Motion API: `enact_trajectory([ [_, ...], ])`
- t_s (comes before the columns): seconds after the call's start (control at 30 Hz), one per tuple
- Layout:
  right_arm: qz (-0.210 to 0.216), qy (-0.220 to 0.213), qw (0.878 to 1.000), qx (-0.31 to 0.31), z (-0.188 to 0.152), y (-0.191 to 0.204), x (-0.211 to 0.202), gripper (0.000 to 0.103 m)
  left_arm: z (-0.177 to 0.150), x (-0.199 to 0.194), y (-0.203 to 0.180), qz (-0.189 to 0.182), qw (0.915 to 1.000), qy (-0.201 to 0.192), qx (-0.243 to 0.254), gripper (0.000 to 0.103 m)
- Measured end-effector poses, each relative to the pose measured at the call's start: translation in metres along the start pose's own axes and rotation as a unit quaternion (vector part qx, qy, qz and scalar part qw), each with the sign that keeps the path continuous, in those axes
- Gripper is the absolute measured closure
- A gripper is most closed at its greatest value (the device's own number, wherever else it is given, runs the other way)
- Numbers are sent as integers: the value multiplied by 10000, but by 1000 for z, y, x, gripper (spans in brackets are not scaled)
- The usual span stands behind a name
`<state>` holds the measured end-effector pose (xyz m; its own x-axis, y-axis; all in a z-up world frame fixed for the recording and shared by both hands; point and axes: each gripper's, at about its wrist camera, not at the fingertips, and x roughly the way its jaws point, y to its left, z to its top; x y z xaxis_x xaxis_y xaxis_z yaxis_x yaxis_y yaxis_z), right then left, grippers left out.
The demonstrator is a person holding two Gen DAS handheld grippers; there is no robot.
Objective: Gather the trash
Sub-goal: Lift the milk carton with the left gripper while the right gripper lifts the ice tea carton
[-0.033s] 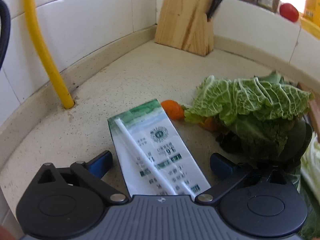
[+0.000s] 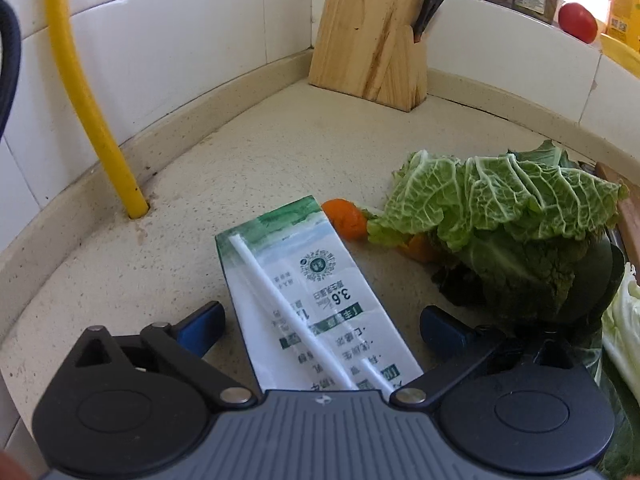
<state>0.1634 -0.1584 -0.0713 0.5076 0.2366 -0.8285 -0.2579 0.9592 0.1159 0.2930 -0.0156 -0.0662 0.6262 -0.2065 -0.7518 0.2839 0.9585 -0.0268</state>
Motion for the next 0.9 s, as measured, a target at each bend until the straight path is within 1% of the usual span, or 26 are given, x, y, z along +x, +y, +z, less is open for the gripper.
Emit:
enact_trajectory([
  [0.13, -148, 72, 9996, -220, 1, 6, 2, 1, 1, 0, 0, -18, 10000, 39, -10, 2],
  [0.17, -224, 64, 9994, -252, 1, 7, 2, 6, 0, 1, 0, -11, 10000, 30, 3, 2],
  [0.2, -313, 39, 9991, -275, 1, 7, 0, 17, 0, 2, 0, 5, 10000, 26, 37, 3],
  [0.23, -397, -9, 9988, -294, 1, 9, -2, 25, 0, 1, -1, -15, 10000, 5, 72, 5],
  [0.27, -417, -30, 9987, -288, 2, 6, -5, 28, 0, 0, -1, -38, 9999, -31, 92, 13],
  [0.3, -341, -27, 9992, -223, 3, 2, -6, 28, 1, -2, -1, -39, 9999, -67, 96, 23],
  [0.33, -289, -50, 9994, -163, 2, -1, -6, 28, 2, -4, -1, -29, 9999, -89, 86, 29],
  [0.37, -257, -58, 9996, -115, 2, -3, -7, 29, 3, -5, -1, -30, 9999, -105, 66, 43],
  [0.4, -226, -79, 9997, -70, 3, -5, -9, 29, 5, -6, 1, -74, 9999, -103, 45, 50],
  [0.47, -69, -205, 9996, 192, 3, -14, -13, 29, 8, -7, 6, -255, 9996, -41, -119, 51],
  [0.53, 255, -358, 9975, 551, 4, -25, -24, 29, 9, -10, 13, -378, 9988, -19, -325, 52],
  [0.6, 592, -484, 9926, 945, 6, -38, -33, 29, 10, -16, 16, -420, 9983, -97, -401, 52],
  [0.7, 947, -675, 9827, 1440, 10, -56, -41, 29, 16, -26, 23, -545, 9969, -224, -518, 52],
  [0.8, 1339, -852, 9675, 1967, 12, -76, -47, 29, 24, -34, 30, -638, 9948, -365, -708, 52],
  [0.9, 1825, -1070, 9451, 2492, 11, -95, -53, 29, 30, -40, 39, -766, 9913, -477, -960, 53],
])
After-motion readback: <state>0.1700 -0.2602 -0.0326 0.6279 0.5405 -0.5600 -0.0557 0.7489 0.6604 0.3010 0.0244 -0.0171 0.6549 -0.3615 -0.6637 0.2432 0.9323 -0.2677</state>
